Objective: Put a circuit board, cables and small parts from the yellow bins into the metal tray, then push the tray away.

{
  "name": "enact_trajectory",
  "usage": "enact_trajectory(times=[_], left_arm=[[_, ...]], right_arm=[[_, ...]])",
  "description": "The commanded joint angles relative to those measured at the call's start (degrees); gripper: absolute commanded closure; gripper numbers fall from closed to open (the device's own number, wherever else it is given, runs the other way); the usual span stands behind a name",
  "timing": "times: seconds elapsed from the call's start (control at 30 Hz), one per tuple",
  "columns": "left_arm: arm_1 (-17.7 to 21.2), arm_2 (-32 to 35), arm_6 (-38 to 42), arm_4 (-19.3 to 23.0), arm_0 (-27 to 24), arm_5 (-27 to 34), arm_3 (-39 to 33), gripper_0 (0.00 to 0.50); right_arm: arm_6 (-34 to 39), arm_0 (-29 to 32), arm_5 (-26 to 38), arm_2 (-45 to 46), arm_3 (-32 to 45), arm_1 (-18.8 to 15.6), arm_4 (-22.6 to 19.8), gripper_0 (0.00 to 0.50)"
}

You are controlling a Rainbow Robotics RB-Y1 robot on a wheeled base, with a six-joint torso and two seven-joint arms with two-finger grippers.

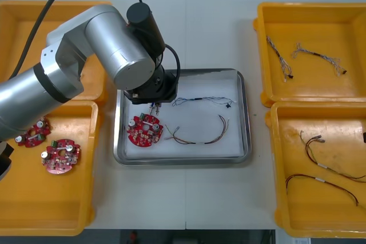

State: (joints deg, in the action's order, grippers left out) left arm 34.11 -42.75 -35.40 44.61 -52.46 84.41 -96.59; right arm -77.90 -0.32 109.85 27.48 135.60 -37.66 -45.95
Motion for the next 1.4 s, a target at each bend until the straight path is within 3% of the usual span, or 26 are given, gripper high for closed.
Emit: enact_trajectory(times=[0.03, 0.43, 0.47, 0.5, 0.57, 0.6, 1.03, 1.4], left_arm=[[-1.42, -2.86, -1.69, -1.63, -2.82, -3.29, 1.49, 0.500], [-1.86, -4.89, -0.55, -3.12, -2.82, -6.19, 3.95, 0.496], [-1.86, -4.80, -0.38, -3.12, -2.82, -6.19, 3.69, 0.463], [-1.86, -4.71, -0.20, -3.03, -2.82, -6.19, 3.60, 0.275], [-1.86, -4.62, 0.24, -2.95, -2.82, -6.19, 3.34, 0.013], [-1.86, -4.53, 0.41, -3.03, -2.82, -6.19, 3.34, 0.000], [-1.59, -2.07, 0.68, -2.59, -2.82, -4.08, 2.20, 0.000], [1.40, 7.42, -1.34, -1.45, -2.82, 6.29, -1.67, 0.000]], right_arm=[[2.66, 0.58, 0.15, -0.32, 0.37, -1.71, -0.63, 0.000], [2.66, 0.49, 0.15, -0.32, 0.37, -1.71, -0.98, 0.000], [2.66, 0.49, 0.15, -0.32, 0.37, -1.71, -0.89, 0.000], [2.66, 0.40, 0.15, -0.23, 0.37, -1.71, -0.89, 0.000], [2.66, 0.40, 0.15, -0.23, 0.37, -1.71, -0.89, 0.000], [2.66, 0.40, 0.15, -0.23, 0.37, -1.71, -0.89, 0.000], [2.66, 0.23, 0.15, -0.32, 0.37, -1.71, -1.16, 0.000], [2.75, -2.50, 0.15, -3.39, 1.78, -1.71, -2.92, 0.000]])
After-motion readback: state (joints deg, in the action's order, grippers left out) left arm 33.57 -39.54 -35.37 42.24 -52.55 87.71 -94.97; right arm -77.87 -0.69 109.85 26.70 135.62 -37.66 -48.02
